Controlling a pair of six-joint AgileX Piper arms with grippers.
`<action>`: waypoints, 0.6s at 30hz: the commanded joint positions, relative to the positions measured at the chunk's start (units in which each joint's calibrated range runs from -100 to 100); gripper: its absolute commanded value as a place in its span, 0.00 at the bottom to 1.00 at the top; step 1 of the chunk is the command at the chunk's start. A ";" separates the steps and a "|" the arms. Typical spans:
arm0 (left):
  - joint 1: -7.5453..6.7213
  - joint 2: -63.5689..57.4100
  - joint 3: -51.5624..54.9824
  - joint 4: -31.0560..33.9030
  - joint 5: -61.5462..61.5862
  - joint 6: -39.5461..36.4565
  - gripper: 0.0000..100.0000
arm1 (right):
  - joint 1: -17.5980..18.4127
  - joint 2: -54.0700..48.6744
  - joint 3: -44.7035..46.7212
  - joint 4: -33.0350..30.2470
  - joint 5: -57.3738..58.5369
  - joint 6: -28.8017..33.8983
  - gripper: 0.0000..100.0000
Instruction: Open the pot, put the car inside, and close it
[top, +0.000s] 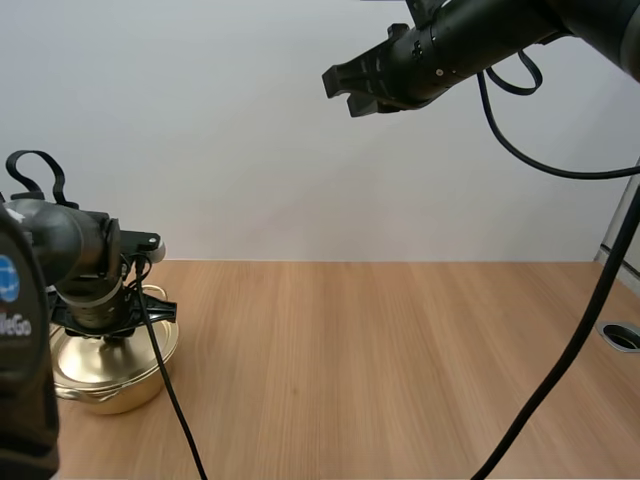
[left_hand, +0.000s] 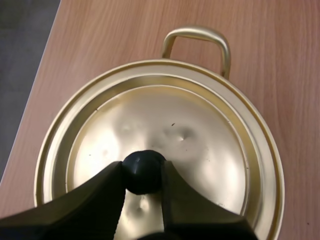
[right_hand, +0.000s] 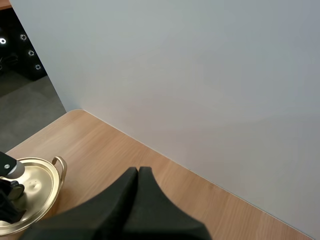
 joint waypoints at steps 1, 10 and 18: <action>0.02 0.68 0.08 0.07 -0.55 0.01 0.00 | -0.01 -0.04 0.08 -0.01 0.57 0.00 0.00; 0.02 0.96 0.08 0.07 -1.35 -0.62 0.00 | -0.01 -0.04 0.08 -0.01 1.12 0.09 0.00; 0.02 0.96 0.08 2.32 -3.32 -0.58 0.13 | -0.01 -0.04 0.08 -0.01 1.12 0.09 0.00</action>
